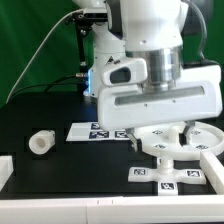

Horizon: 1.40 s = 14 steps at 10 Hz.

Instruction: Assemble round table

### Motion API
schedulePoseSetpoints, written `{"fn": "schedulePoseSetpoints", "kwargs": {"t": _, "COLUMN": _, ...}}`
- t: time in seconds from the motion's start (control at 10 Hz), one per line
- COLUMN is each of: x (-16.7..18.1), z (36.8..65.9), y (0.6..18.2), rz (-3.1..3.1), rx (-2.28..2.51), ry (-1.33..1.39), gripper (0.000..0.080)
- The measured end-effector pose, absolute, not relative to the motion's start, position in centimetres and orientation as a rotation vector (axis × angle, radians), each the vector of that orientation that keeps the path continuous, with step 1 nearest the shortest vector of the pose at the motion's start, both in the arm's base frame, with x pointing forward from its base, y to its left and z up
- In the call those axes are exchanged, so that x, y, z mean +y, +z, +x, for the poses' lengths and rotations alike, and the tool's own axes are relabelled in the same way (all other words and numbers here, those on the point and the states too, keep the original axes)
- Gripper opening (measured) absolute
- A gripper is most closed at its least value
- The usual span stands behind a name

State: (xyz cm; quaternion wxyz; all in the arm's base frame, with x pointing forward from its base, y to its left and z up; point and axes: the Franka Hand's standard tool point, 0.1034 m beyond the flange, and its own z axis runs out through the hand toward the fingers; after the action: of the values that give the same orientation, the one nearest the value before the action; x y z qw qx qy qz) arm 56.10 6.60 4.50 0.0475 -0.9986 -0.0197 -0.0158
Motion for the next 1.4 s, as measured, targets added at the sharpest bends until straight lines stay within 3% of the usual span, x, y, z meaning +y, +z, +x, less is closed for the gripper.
{"fn": "schedulePoseSetpoints", "kwargs": {"t": 0.4, "x": 7.3, "z": 56.1, "y": 1.9, "rz": -3.029, "rx": -0.086, "ry": -0.100, "gripper": 0.0649}}
{"fn": "schedulePoseSetpoints", "kwargs": {"t": 0.6, "x": 7.7, "z": 56.1, "y": 1.8, "rz": -3.025, "rx": -0.098, "ry": -0.109, "gripper": 0.0649}}
{"fn": "schedulePoseSetpoints", "kwargs": {"t": 0.7, "x": 7.7, "z": 56.1, "y": 1.7, "rz": -3.025, "rx": -0.100, "ry": -0.108, "gripper": 0.0519}}
{"fn": "schedulePoseSetpoints", "kwargs": {"t": 0.8, "x": 7.7, "z": 56.1, "y": 1.7, "rz": -3.025, "rx": -0.102, "ry": -0.109, "gripper": 0.0519}}
{"fn": "schedulePoseSetpoints", "kwargs": {"t": 1.0, "x": 7.2, "z": 56.2, "y": 1.7, "rz": -3.029, "rx": -0.100, "ry": -0.111, "gripper": 0.0247}}
{"fn": "schedulePoseSetpoints", "kwargs": {"t": 1.4, "x": 3.1, "z": 54.6, "y": 2.7, "rz": -3.066, "rx": -0.196, "ry": -0.110, "gripper": 0.0220}}
